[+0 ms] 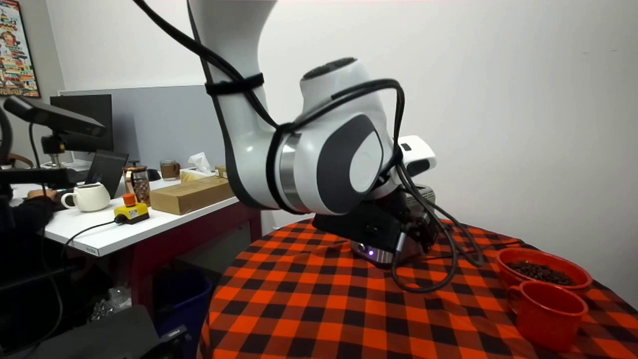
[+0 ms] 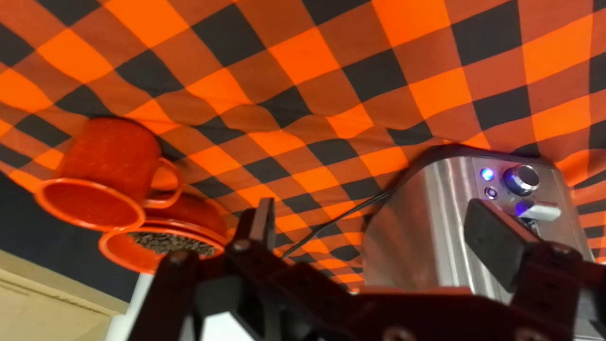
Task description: Turn off the toaster
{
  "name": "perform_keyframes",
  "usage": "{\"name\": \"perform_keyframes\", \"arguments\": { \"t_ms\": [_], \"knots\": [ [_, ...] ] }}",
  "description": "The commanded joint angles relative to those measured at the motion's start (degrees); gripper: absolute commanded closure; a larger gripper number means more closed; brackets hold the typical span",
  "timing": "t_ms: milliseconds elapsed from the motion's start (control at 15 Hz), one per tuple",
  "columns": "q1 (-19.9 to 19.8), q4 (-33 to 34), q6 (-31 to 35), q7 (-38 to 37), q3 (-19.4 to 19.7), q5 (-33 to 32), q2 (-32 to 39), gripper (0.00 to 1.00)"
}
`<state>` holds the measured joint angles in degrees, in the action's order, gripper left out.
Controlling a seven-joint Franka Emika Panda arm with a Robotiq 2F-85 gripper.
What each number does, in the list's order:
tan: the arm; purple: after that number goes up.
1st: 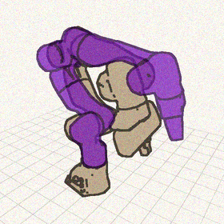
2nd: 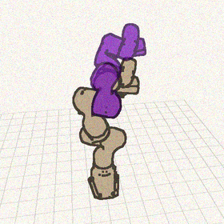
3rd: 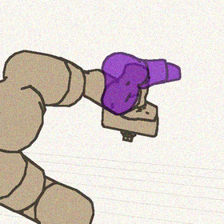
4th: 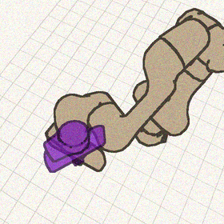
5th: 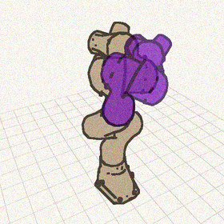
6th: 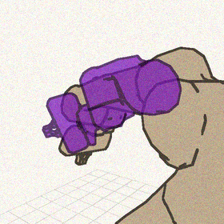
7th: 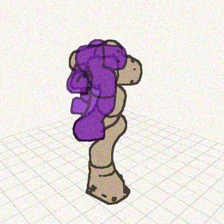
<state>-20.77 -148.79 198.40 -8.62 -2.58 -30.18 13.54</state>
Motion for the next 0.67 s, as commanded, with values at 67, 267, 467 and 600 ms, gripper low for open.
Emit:
{"name": "perform_keyframes", "arguments": {
  "t_ms": [67,267,467,600],
  "knots": [
    [1.5,9.2,1.5,-2.4,-3.7,1.5,12.2,0.0],
    [0.8,14.1,0.3,-3.3,-6.6,0.8,17.0,0.0],
    [0.6,17.5,-0.9,-3.3,-8.0,0.7,19.9,0.0],
    [0.7,19.4,-1.0,-3.2,-8.3,0.9,21.6,0.0]
  ]
}}
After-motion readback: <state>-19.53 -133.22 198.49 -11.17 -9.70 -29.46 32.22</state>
